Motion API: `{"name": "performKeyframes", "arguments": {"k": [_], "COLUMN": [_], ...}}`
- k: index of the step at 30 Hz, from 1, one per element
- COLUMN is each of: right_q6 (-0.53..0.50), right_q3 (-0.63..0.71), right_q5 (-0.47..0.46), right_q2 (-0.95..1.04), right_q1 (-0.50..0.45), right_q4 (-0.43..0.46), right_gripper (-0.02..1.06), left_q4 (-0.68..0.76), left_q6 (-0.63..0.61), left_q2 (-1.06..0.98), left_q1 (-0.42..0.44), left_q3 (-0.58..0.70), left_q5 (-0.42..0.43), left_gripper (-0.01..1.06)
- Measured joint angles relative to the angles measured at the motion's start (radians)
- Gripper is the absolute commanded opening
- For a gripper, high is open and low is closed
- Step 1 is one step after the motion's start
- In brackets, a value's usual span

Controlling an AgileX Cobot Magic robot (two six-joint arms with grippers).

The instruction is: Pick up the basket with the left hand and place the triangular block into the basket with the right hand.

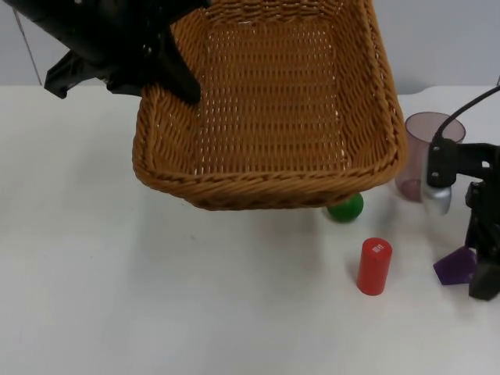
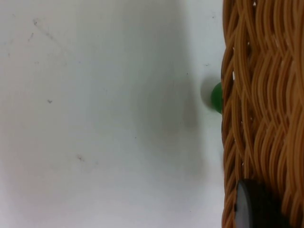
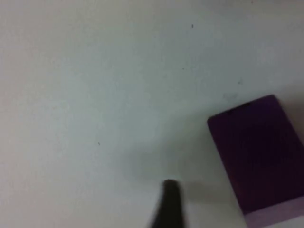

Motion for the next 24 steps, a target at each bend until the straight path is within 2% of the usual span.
{"name": "performKeyframes", "arguments": {"k": [3,4,6,14,18,24], "right_q6": [0.028,0.04,0.057,0.133,0.174,0.3], "right_q3": [0.0,0.0,0.0,0.0,0.0,-0.005], "right_q5": [-0.018,-0.021,-0.028,-0.039,-0.006,0.071], "right_q2": [0.0,0.0,0.0,0.0,-0.033,-0.154], "right_q1": [0.0,0.0,0.0,0.0,0.0,0.0], "right_q4": [0.0,0.0,-0.001,-0.004,0.013,0.021], "right_gripper": [0.12,0.12,0.0,0.0,0.0,0.0], "left_q4": [0.0,0.0,0.0,0.0,0.002,0.002], "left_q6": [0.0,0.0,0.0,0.0,0.0,0.0], "left_q2": [0.0,0.0,0.0,0.0,0.0,0.0], "left_q1": [0.0,0.0,0.0,0.0,0.0,0.0], "left_q3": [0.0,0.0,0.0,0.0,0.0,0.0], "left_q5": [0.0,0.0,0.0,-0.002,-0.002,-0.003], "left_gripper": [0.0,0.0,0.0,0.0,0.0,0.0]}}
